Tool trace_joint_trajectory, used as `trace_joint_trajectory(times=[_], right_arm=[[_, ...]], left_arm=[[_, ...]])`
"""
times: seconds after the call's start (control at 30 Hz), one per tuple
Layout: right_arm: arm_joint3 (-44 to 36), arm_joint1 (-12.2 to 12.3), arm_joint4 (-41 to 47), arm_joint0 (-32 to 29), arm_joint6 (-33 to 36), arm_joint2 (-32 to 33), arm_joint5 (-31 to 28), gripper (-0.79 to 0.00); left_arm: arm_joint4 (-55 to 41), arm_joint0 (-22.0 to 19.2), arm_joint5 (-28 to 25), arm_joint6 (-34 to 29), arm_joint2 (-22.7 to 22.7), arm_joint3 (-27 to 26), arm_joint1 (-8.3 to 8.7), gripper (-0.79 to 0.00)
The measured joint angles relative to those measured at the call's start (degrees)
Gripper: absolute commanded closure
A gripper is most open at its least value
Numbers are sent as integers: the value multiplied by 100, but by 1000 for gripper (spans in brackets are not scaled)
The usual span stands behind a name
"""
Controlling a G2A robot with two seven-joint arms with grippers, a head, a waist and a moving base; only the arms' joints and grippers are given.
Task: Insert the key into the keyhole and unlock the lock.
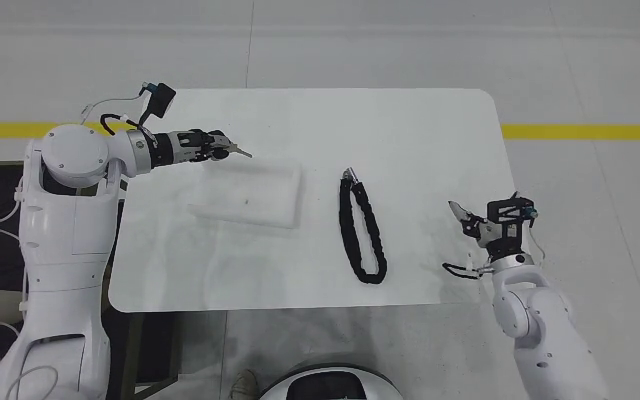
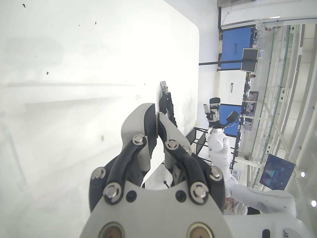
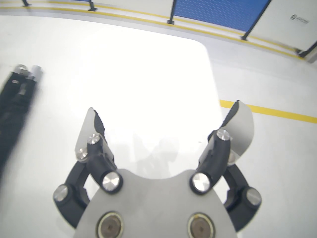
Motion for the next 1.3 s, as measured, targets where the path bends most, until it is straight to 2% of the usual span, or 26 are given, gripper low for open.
trace_joint_trajectory(times=[0.1, 0.23, 0.47, 0.6, 0.73, 0.93, 1.23, 1.3], right_arm=[[-268, -13, 695, 291, 700, -226, -455, -785], [-300, -7, 1627, 980, 1937, -600, -1212, -785], [525, -45, 1811, 2222, 3290, -1492, -2219, -785], [1184, -128, 1469, 2929, 4100, -2012, -2014, -785], [1928, -270, 1776, 3787, 5005, -2495, -1658, -785], [2544, -480, 2204, 4571, 5661, -2884, -1276, -785], [2526, -487, 2124, 4628, 5629, -2887, -1250, -785], [2307, -450, 2250, 4421, 5479, -2723, -1208, -785]], left_arm=[[0, 0, 0, 0, 0, 0, 0, 0], [0, 0, 0, 0, 0, 0, 0, 0], [0, 0, 0, 0, 0, 0, 0, 0], [0, 0, 0, 0, 0, 0, 0, 0], [0, 0, 0, 0, 0, 0, 0, 0], [0, 0, 0, 0, 0, 0, 0, 0], [0, 0, 0, 0, 0, 0, 0, 0], [0, 0, 0, 0, 0, 0, 0, 0]])
